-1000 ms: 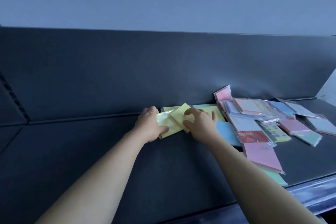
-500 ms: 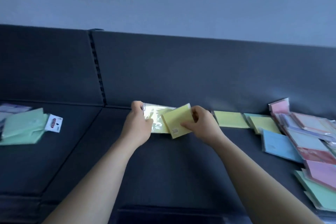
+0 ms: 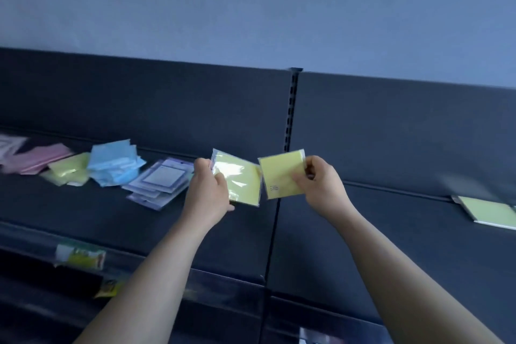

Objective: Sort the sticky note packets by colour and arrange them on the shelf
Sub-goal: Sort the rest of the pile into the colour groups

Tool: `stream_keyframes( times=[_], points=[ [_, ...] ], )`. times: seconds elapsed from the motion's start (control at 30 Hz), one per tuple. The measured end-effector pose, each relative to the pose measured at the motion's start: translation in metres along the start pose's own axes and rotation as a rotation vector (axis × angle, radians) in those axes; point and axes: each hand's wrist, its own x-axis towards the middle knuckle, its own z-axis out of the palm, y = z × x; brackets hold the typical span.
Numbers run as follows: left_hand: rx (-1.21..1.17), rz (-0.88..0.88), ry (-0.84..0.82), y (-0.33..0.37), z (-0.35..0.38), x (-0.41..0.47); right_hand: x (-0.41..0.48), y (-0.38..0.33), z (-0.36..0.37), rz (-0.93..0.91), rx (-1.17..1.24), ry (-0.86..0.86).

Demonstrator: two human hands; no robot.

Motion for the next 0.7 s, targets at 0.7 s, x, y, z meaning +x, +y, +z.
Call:
stream_keyframes(
  times=[0.7],
  points=[
    [-0.053, -0.124, 0.306, -0.126, -0.187, 0.075, 0.041, -0.106, 0.206, -0.062, 0.109, -0.210]
  ],
)
